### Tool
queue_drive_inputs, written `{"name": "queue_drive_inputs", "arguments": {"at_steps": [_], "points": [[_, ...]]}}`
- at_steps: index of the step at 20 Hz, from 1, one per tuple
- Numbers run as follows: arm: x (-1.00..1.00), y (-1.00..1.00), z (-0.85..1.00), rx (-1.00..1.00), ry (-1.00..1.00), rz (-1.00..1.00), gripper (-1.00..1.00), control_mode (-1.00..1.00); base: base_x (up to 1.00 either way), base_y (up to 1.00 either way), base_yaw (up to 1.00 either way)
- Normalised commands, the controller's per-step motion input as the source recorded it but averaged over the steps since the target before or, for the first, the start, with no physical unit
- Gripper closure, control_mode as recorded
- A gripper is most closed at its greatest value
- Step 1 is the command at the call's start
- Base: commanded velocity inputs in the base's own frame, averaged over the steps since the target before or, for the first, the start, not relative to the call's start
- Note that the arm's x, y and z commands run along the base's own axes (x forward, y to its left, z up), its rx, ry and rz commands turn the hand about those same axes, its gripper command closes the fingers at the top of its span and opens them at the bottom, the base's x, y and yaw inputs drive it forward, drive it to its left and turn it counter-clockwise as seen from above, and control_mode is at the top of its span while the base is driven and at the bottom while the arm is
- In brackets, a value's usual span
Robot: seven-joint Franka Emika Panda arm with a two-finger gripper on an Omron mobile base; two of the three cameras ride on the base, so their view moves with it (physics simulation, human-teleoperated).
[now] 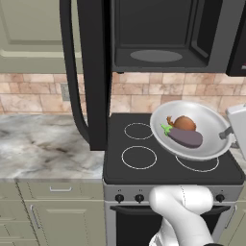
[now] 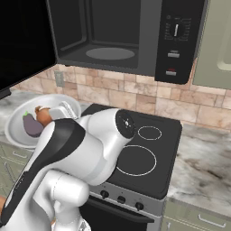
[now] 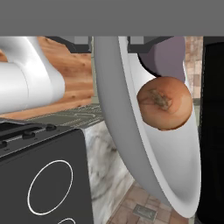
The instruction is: Place the bowl containing the onion and eggplant in the microwave. Close the microwave door and press the start button to microwave the meal.
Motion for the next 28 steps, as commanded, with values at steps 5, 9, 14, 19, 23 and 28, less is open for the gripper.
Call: {"name": "queue_drive_inputs", "arguments": {"at_steps": [5, 9, 14, 19, 23, 28], "points": [[0.03, 0.0, 0.0, 0.0, 0.0, 0.0, 1.0, -1.0, 0.0, 0.0, 0.0], [0.0, -0.02, 0.0, 0.0, 0.0, 0.01, 1.0, -1.0, 0.0, 0.0, 0.0], [0.0, 0.0, 0.0, 0.0, 0.0, 0.0, 1.0, -1.0, 0.0, 0.0, 0.0], [0.0, 0.0, 0.07, 0.01, -0.05, 0.0, 1.0, -1.0, 0.0, 0.0, 0.0], [0.0, -0.03, 0.44, 0.04, -0.08, -0.02, 1.0, -1.0, 0.0, 0.0, 0.0], [0.0, 0.0, 0.63, 0.0, -0.03, -0.12, 1.0, -1.0, 0.0, 0.0, 0.0]]}}
